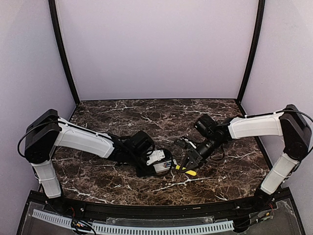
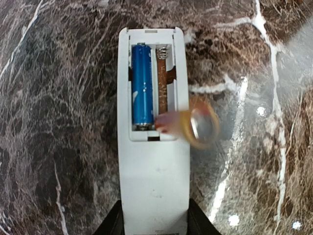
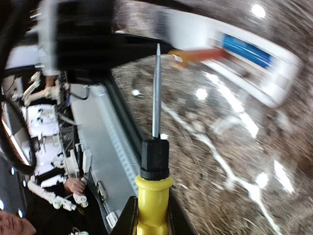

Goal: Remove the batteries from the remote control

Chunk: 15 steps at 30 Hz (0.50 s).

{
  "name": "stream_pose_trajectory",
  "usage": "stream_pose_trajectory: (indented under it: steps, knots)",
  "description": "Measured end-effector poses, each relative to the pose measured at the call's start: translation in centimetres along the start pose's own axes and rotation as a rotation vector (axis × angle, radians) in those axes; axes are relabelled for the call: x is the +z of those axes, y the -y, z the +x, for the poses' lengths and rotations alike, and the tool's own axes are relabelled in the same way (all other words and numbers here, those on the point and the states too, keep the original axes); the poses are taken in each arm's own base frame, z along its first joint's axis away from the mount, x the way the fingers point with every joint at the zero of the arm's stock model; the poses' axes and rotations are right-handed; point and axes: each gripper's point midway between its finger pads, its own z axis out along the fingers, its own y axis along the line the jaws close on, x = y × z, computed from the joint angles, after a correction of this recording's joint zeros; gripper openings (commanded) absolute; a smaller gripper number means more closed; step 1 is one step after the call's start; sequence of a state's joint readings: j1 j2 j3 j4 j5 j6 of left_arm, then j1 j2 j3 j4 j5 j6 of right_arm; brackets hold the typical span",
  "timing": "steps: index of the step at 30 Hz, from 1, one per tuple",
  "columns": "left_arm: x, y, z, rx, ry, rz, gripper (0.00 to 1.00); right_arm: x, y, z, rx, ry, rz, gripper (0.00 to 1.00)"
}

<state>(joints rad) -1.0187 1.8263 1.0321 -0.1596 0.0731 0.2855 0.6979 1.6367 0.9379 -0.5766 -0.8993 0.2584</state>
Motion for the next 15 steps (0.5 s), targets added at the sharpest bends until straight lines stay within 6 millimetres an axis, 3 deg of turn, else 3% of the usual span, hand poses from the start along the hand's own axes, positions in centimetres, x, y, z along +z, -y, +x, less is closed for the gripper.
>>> stream_pose_trajectory:
  steps: [2,5,15]
  knots:
    - [0.3,0.0,-0.8,0.004,0.029,0.003,0.00,0.7,-3.1,-0.5,-0.117,-0.007,-0.093,0.00]
    - [0.6,0.0,-1.5,0.006,0.055,0.008,0.00,1.1,-5.4,-0.6,-0.198,-0.019,-0.166,0.00]
    - [0.6,0.0,-1.8,0.007,0.067,0.009,0.00,1.0,-5.5,-0.6,-0.201,-0.019,-0.178,0.00]
